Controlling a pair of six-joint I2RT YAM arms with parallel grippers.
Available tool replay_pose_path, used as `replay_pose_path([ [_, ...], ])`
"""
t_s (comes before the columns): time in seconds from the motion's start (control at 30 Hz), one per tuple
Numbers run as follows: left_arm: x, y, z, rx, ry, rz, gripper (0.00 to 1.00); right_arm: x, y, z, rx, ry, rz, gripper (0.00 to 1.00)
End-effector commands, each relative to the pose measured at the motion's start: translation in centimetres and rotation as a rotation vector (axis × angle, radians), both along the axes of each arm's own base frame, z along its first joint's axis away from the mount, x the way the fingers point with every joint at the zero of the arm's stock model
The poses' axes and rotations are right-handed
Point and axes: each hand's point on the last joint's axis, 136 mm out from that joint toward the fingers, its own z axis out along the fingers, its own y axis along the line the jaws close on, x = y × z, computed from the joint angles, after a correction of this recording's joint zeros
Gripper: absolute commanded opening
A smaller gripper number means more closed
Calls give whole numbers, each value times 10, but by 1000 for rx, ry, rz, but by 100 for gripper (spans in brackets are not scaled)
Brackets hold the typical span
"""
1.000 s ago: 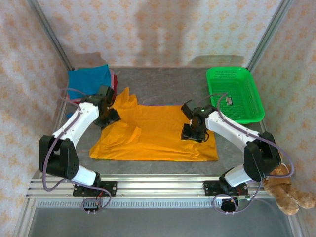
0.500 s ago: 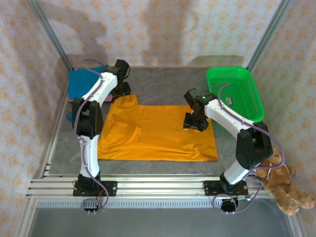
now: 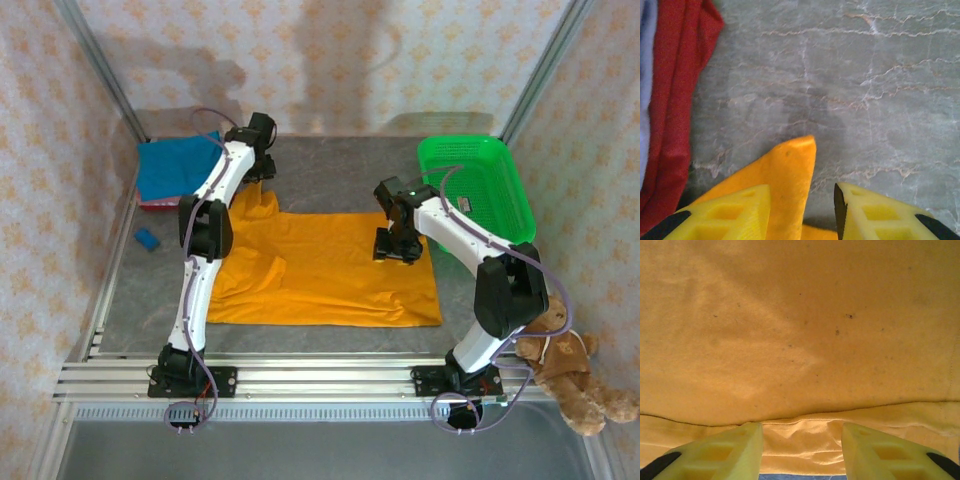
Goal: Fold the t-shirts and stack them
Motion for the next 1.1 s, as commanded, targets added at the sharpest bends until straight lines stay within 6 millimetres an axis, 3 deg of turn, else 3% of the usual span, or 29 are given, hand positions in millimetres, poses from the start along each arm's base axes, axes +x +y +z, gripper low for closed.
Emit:
replay_pose_path([
  [0.0, 9, 12, -2, 49, -12, -6, 42, 1, -10, 10, -37, -11, 8, 45],
  [0.27, 7, 18, -31, 42, 38, -10, 36, -1, -20, 18, -53, -18, 4, 45],
  [0.5, 10, 15, -31, 30, 28, -17, 9, 6, -28, 23, -69, -46, -23, 45],
  [0.57, 10, 16, -22, 32, 14, -17, 0, 13, -30, 27, -72, -74, -42, 45],
  [0.8, -9, 16, 29, 26, -11, -31, 0, 57, -33, 43, -106, -200, -94, 45],
  [1.07, -53, 16, 72, -15, -48, -17, 0, 105, -33, 14, -225, -179, -101, 39],
])
